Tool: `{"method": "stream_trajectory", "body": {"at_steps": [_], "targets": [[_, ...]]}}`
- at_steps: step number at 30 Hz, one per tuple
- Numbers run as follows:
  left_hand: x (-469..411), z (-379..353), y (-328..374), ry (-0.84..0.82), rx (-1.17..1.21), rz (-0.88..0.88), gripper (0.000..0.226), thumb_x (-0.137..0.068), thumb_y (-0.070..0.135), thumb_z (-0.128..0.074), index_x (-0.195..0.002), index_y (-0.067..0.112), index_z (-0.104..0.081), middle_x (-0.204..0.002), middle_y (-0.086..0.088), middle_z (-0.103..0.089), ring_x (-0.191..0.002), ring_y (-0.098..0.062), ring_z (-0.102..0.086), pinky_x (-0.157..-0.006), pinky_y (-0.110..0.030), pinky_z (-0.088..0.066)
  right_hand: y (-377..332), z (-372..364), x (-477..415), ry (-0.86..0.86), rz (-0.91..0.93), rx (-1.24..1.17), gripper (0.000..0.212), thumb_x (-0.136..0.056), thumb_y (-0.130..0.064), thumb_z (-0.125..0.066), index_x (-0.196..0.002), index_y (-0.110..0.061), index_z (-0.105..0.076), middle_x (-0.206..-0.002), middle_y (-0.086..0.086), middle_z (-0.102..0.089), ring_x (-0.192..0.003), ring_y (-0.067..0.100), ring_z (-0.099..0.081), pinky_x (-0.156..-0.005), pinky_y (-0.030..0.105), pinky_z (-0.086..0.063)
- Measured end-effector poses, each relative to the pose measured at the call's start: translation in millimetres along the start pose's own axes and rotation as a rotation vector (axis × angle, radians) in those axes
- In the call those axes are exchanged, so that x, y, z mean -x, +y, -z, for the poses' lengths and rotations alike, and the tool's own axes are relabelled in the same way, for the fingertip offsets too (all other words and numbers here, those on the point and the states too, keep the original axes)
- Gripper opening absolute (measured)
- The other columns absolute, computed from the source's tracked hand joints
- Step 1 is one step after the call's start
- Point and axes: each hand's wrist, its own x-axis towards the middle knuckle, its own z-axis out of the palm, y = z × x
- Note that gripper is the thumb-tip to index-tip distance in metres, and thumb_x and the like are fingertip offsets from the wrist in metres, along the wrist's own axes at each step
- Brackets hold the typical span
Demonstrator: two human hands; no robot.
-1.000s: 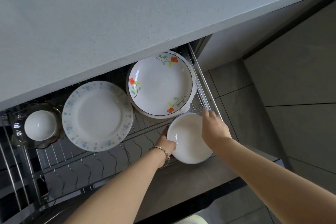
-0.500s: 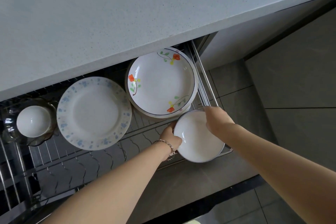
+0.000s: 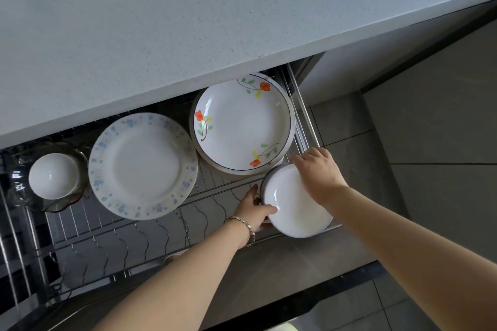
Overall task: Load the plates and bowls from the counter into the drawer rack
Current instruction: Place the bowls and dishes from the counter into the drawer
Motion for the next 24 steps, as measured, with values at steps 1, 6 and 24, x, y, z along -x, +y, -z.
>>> {"method": "stream_trajectory", "body": {"at_steps": [1, 6, 24], "targets": [[0, -2, 2, 0.002, 0.022, 0.006, 0.069, -0.082, -0.009, -0.050, -0.139, 0.027, -0.036, -0.129, -0.014, -0.052, -0.101, -0.033, -0.055, -0.092, -0.048, -0.051, 2, 3, -2, -0.014, 0.008, 0.001, 0.048, -0.085, 0.002, -0.044, -0.130, -0.014, -0.047, -0.117, 0.005, -0.062, -0.119, 0.025, -0.047, -0.106, 0.031, -0.030], [-2, -6, 2, 0.002, 0.008, -0.019, 0.049, -0.078, -0.014, -0.039, -0.107, 0.022, -0.054, -0.102, -0.011, -0.054, -0.096, -0.032, -0.050, -0.090, -0.048, -0.051, 9, 7, -5, -0.062, -0.005, -0.014, 0.034, -0.085, 0.005, -0.041, -0.110, -0.011, -0.057, -0.104, 0.006, -0.066, -0.105, 0.027, -0.055, -0.093, 0.032, -0.039], [113, 91, 64, 0.230, -0.676, -0.315, 0.023, -0.089, 0.015, -0.049, -0.108, 0.017, -0.062, -0.094, -0.002, -0.068, -0.089, -0.018, -0.063, -0.071, -0.022, -0.048, -87, 127, 29, -0.265, -0.013, -0.243, 0.032, -0.093, -0.020, -0.042, -0.122, -0.020, -0.054, -0.124, 0.005, -0.060, -0.110, 0.028, -0.059, -0.092, 0.033, -0.049]]}}
